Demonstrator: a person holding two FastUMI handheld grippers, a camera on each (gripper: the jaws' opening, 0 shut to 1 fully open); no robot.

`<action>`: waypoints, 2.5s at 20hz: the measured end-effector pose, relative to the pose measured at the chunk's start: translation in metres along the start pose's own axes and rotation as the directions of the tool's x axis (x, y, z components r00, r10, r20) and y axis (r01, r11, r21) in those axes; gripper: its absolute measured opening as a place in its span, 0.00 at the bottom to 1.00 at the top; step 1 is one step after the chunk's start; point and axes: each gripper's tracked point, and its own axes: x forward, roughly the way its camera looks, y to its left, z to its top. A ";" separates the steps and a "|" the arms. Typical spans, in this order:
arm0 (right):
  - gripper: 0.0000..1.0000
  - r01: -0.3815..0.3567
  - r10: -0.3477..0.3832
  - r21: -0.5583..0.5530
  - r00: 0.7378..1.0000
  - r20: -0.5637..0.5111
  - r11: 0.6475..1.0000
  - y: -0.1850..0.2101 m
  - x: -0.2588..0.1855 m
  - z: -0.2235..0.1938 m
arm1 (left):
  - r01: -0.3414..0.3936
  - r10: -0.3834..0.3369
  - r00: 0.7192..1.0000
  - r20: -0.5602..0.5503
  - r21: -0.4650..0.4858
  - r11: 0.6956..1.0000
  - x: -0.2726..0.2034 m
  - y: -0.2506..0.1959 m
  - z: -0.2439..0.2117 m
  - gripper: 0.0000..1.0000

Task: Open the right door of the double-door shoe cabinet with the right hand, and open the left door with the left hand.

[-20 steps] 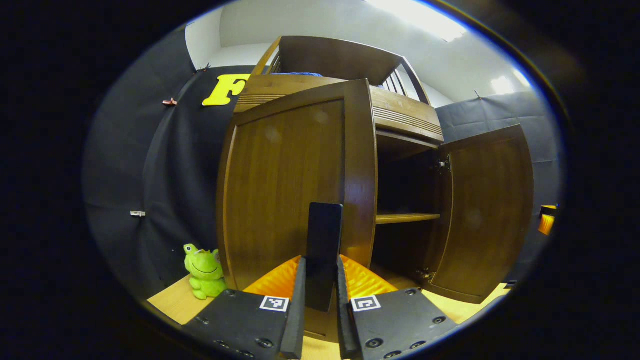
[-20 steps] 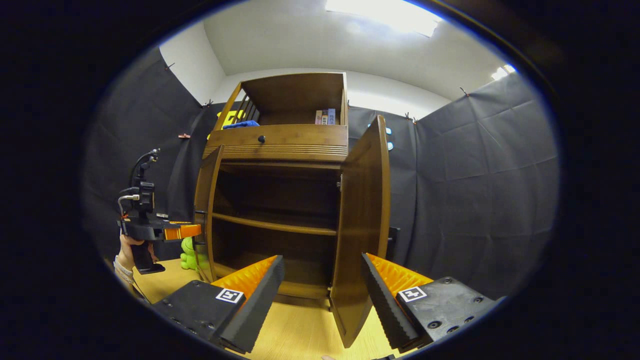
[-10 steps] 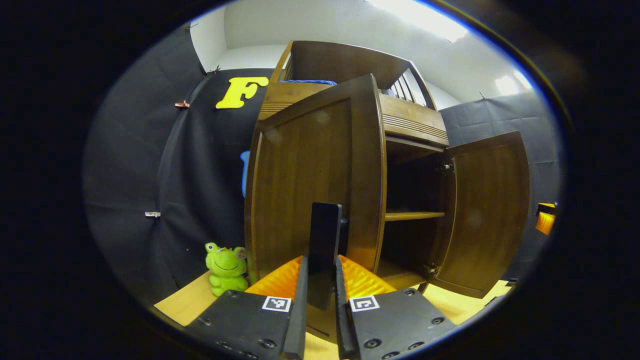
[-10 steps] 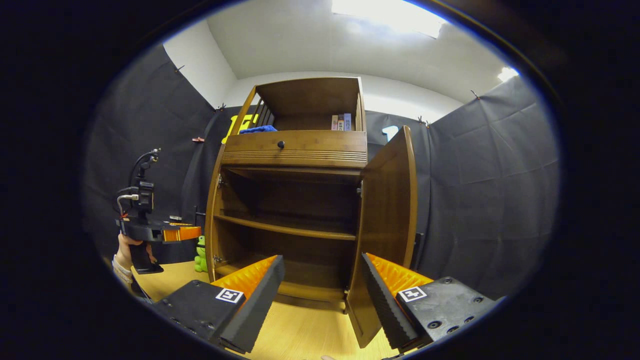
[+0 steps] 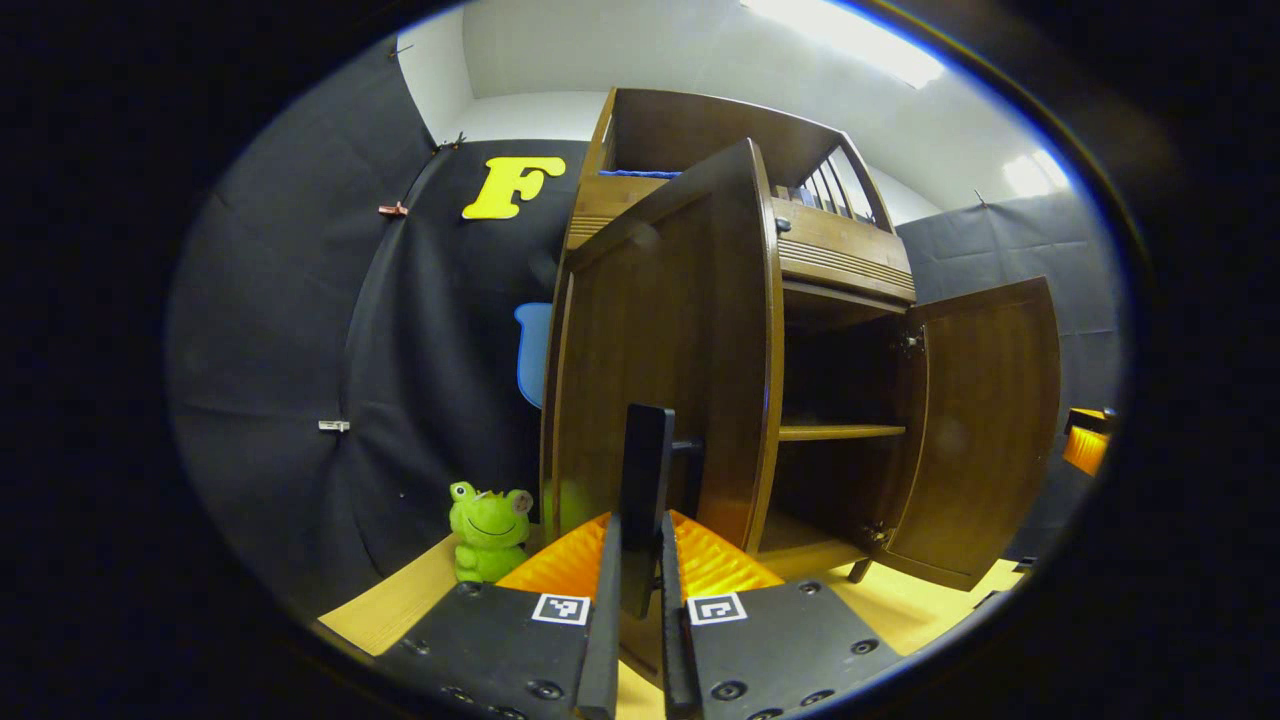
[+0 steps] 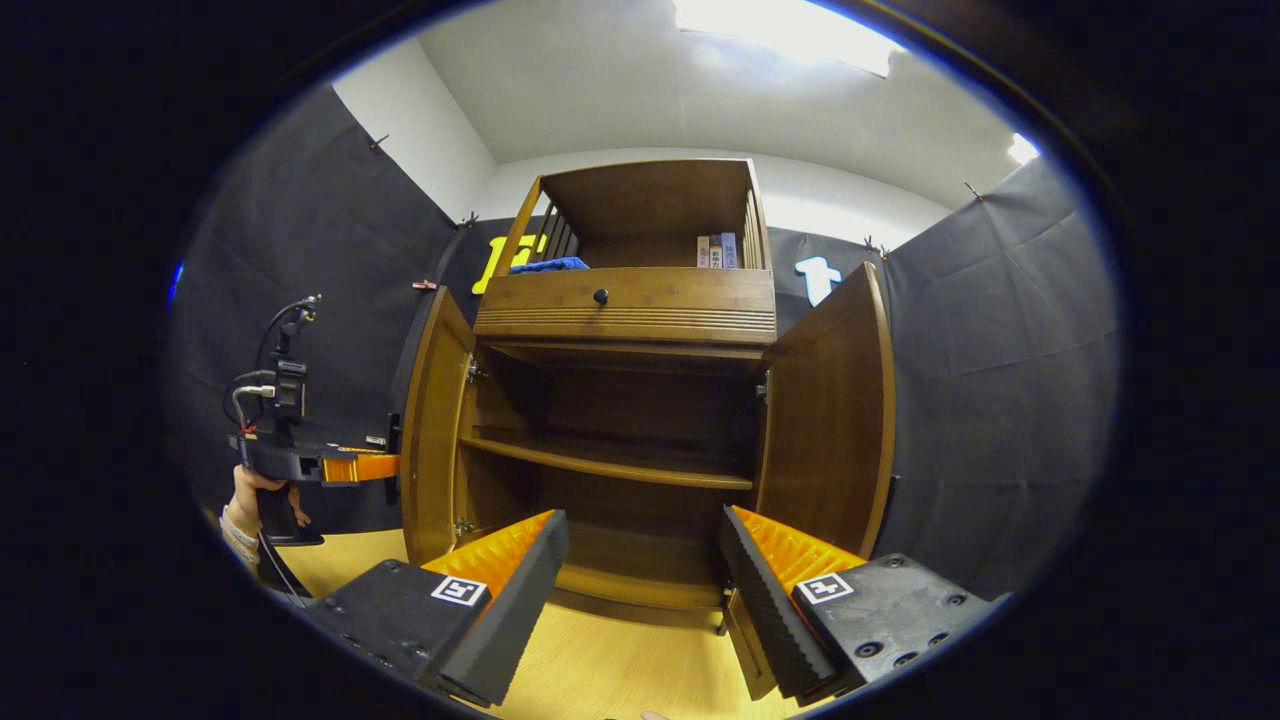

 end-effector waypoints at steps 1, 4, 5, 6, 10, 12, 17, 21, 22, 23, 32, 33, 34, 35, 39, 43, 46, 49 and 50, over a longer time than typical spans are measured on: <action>0.97 -0.007 0.007 0.006 1.000 -0.003 1.000 0.005 0.000 -0.003 | -0.004 0.004 1.000 -0.004 -0.010 1.000 -0.002 0.004 0.001 0.22; 0.96 -0.026 0.026 0.020 1.000 0.000 0.999 0.014 0.000 -0.002 | -0.006 0.006 1.000 -0.014 -0.019 1.000 -0.003 0.013 0.000 0.25; 0.96 -0.029 0.029 0.019 1.000 0.003 0.999 0.016 0.001 -0.001 | -0.002 0.002 1.000 -0.024 -0.021 1.000 -0.003 0.014 -0.002 0.25; 0.96 -0.031 0.031 0.018 1.000 0.008 0.999 0.018 0.001 -0.001 | 0.001 -0.002 0.999 -0.032 -0.020 1.000 -0.005 0.016 -0.004 0.25; 0.96 -0.035 0.035 0.023 0.999 0.017 0.999 0.020 0.004 0.000 | -0.032 0.032 0.999 -0.019 0.026 0.999 -0.009 0.030 -0.001 0.25; 0.96 -0.038 0.038 0.029 0.999 0.015 0.999 0.022 0.007 -0.002 | -0.057 0.058 0.998 -0.021 0.051 0.997 -0.010 0.040 -0.002 0.27; 0.96 -0.051 0.051 0.036 0.999 -0.005 0.998 0.027 0.014 -0.009 | -0.154 0.155 0.988 -0.003 0.095 0.983 -0.013 0.075 0.000 0.20; 0.97 -0.065 0.066 0.044 0.997 -0.036 0.997 0.031 0.024 -0.019 | -0.182 0.181 0.983 0.011 0.060 0.982 -0.019 0.087 0.007 0.20; 0.96 -0.072 0.074 0.048 0.996 -0.041 0.996 0.033 0.024 -0.020 | -0.191 0.190 0.982 0.011 0.063 0.980 -0.020 0.086 0.008 0.20; 0.96 -0.077 0.079 0.050 0.996 -0.043 0.996 0.036 0.025 -0.019 | -0.197 0.197 0.980 0.012 0.068 0.978 -0.021 0.087 0.009 0.20; 0.96 -0.073 0.074 0.042 0.997 -0.032 0.996 0.042 0.029 -0.015 | -0.183 0.180 0.983 0.035 0.075 0.980 -0.067 0.079 0.033 0.20; 0.96 -0.066 0.068 0.043 0.997 -0.037 0.997 0.041 0.031 -0.015 | -0.150 0.148 0.988 0.032 0.050 0.987 -0.073 0.065 0.037 0.20; 0.96 -0.058 0.060 0.045 0.997 -0.043 0.997 0.039 0.034 -0.015 | -0.115 0.114 0.993 0.027 0.027 0.993 -0.078 0.048 0.042 0.20; 0.96 -0.050 0.053 0.049 0.997 -0.051 0.998 0.039 0.036 -0.017 | -0.086 0.086 0.996 0.025 0.018 0.996 -0.079 0.031 0.047 0.20; 0.96 -0.028 0.033 0.062 0.996 -0.089 0.998 0.038 0.043 -0.019 | -0.007 0.006 1.000 0.001 0.076 0.997 -0.067 -0.027 0.050 0.20; 0.96 -0.002 0.006 0.039 0.996 -0.094 0.999 0.034 0.048 -0.011 | 0.115 -0.114 0.993 -0.009 0.078 0.990 -0.045 -0.081 0.051 0.34; 0.96 0.008 -0.005 0.023 0.996 -0.090 1.000 0.032 0.049 -0.008 | 0.151 -0.151 0.988 -0.008 0.109 0.982 -0.032 -0.104 0.051 0.66; 0.96 0.015 -0.013 0.024 0.996 -0.083 1.000 0.030 0.051 -0.005 | 0.158 -0.157 0.988 -0.018 0.121 0.980 -0.027 -0.111 0.046 0.98; 0.96 0.017 -0.015 0.025 0.997 -0.078 1.000 0.030 0.052 -0.003 | 0.149 -0.149 0.989 -0.007 0.124 0.981 -0.026 -0.110 0.047 0.99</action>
